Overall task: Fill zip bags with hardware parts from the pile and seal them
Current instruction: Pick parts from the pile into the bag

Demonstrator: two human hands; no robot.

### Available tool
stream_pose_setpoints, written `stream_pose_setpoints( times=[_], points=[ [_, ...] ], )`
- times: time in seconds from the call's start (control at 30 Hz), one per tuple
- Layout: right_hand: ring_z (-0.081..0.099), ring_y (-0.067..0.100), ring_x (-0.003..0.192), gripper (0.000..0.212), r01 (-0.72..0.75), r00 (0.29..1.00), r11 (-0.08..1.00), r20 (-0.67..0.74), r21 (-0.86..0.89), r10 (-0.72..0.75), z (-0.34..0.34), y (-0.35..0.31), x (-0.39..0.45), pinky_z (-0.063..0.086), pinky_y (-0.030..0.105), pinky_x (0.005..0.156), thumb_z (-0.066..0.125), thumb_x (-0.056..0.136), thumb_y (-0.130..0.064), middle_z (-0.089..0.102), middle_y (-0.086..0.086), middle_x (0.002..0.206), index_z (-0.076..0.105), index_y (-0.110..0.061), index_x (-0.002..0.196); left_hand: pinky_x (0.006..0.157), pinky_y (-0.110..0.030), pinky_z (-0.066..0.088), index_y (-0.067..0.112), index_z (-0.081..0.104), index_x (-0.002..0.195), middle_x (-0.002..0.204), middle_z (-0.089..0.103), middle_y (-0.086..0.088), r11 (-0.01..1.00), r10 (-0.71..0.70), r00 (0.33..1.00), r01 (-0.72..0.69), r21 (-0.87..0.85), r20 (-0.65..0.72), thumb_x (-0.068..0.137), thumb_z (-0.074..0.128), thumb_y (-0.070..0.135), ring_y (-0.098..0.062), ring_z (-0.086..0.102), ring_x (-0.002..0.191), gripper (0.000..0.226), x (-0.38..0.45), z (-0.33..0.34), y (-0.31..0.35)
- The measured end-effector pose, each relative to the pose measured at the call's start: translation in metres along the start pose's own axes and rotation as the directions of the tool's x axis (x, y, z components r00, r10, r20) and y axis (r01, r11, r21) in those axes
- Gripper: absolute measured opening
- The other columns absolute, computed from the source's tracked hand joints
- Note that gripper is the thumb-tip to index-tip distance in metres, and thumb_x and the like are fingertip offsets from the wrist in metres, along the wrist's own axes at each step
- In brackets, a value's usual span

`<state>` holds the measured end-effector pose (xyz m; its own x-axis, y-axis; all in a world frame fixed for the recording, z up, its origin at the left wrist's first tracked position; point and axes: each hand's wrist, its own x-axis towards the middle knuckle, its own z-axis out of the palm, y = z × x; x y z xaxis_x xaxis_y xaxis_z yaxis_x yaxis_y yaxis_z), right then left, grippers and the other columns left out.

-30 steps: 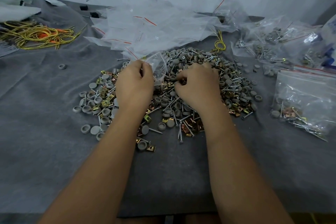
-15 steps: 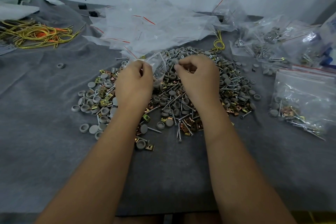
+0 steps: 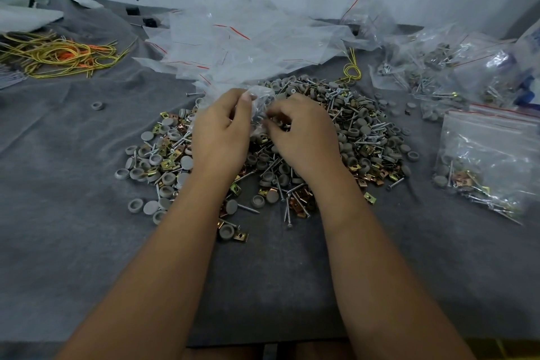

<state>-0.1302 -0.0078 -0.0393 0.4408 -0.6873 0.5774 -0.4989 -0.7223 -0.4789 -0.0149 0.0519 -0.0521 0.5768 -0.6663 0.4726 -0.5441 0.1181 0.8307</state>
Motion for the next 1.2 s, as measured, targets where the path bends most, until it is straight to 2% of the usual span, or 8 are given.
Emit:
stream_pose_setpoints(
  times=[0.3, 0.4, 0.53, 0.63, 0.8, 0.9, 1.03, 1.2],
  points=[
    [0.056, 0.019, 0.081, 0.011, 0.040, 0.999, 0.999, -0.003, -0.037, -0.040, 0.000, -0.001, -0.003, 0.042, 0.029, 0.065, 0.069, 0.085, -0.027, 0.061, 0.001, 0.087, 0.069, -0.016, 0.088, 0.052, -0.023, 0.035, 0.039, 0.066, 0.094, 0.055, 0.054, 0.016, 0.997, 0.053, 0.994, -0.048, -0.054, 0.099, 0.095, 0.042, 0.043, 0.002, 0.048, 0.053, 0.025, 0.001, 0.002, 0.001],
    [0.057, 0.017, 0.078, 0.009, 0.030, 1.000, 1.000, 0.000, 0.007, -0.030, -0.001, -0.004, -0.004, 0.042, 0.027, 0.063, 0.069, 0.085, -0.023, 0.063, -0.001, 0.086, 0.068, -0.015, 0.088, 0.062, -0.030, 0.047, 0.046, 0.066, 0.093, 0.069, 0.065, 0.014, 0.996, 0.060, 0.990, -0.051, -0.076, 0.126, 0.094, 0.044, 0.041, -0.001, 0.058, 0.067, 0.023, 0.001, 0.001, 0.003],
    [0.054, 0.012, 0.076, 0.017, -0.003, 1.000, 0.998, -0.012, 0.057, 0.004, -0.002, -0.003, -0.002, 0.039, 0.025, 0.064, 0.066, 0.089, -0.021, 0.067, 0.002, 0.091, 0.074, -0.014, 0.102, 0.056, -0.033, 0.043, 0.033, 0.070, 0.104, 0.066, 0.060, 0.007, 0.998, 0.052, 0.984, -0.047, -0.034, 0.171, 0.091, 0.050, 0.031, -0.008, 0.051, 0.059, 0.024, 0.002, 0.003, -0.003],
    [0.060, 0.020, 0.085, 0.022, -0.022, 0.999, 1.000, 0.024, 0.021, 0.022, -0.001, -0.002, -0.002, 0.047, 0.029, 0.070, 0.065, 0.090, -0.023, 0.068, 0.005, 0.097, 0.073, -0.018, 0.110, 0.062, -0.025, 0.036, 0.021, 0.072, 0.111, 0.071, 0.056, 0.012, 0.996, 0.057, 0.996, -0.061, 0.065, 0.062, 0.092, 0.050, 0.014, -0.008, 0.049, 0.064, 0.030, 0.002, 0.003, -0.003],
    [0.058, 0.008, 0.082, 0.025, -0.009, 1.000, 0.974, -0.014, 0.227, 0.012, -0.001, -0.005, -0.002, 0.049, 0.021, 0.072, 0.061, 0.089, -0.010, 0.061, -0.003, 0.100, 0.072, -0.023, 0.106, 0.060, -0.012, 0.030, 0.017, 0.069, 0.118, 0.087, 0.050, -0.004, 0.977, 0.142, 0.961, -0.097, 0.188, -0.238, 0.094, 0.046, 0.010, -0.001, 0.039, 0.073, 0.034, 0.004, -0.008, 0.002],
    [0.058, 0.006, 0.075, 0.033, -0.106, 0.993, 0.951, -0.013, 0.290, 0.115, -0.006, -0.005, -0.002, 0.052, 0.028, 0.066, 0.053, 0.081, -0.001, 0.060, -0.007, 0.089, 0.060, -0.030, 0.097, 0.059, -0.020, 0.026, 0.019, 0.067, 0.123, 0.090, 0.044, -0.002, 0.968, 0.151, 0.945, -0.082, 0.236, -0.290, 0.097, 0.044, 0.014, -0.003, 0.036, 0.072, 0.035, 0.003, -0.012, 0.003],
    [0.055, 0.013, 0.067, 0.022, -0.174, 0.975, 0.983, 0.151, 0.055, 0.164, -0.010, -0.002, -0.001, 0.052, 0.037, 0.069, 0.051, 0.080, -0.007, 0.060, -0.009, 0.073, 0.065, -0.024, 0.081, 0.053, -0.028, 0.030, 0.026, 0.066, 0.125, 0.074, 0.057, 0.007, 0.942, -0.037, 0.995, 0.064, 0.328, -0.090, 0.095, 0.045, 0.018, -0.012, 0.052, 0.062, 0.037, 0.005, -0.007, -0.003],
    [0.042, 0.015, 0.088, 0.018, -0.110, 0.958, 0.979, 0.244, -0.174, 0.151, -0.011, 0.002, 0.001, 0.035, 0.033, 0.083, 0.054, 0.081, -0.017, 0.057, -0.004, 0.080, 0.072, -0.022, 0.085, 0.050, -0.026, 0.032, 0.030, 0.068, 0.113, 0.055, 0.054, 0.007, 0.971, -0.173, 0.983, 0.181, 0.156, -0.060, 0.087, 0.049, 0.031, -0.004, 0.048, 0.048, 0.033, 0.005, -0.007, -0.004]
  ],
)
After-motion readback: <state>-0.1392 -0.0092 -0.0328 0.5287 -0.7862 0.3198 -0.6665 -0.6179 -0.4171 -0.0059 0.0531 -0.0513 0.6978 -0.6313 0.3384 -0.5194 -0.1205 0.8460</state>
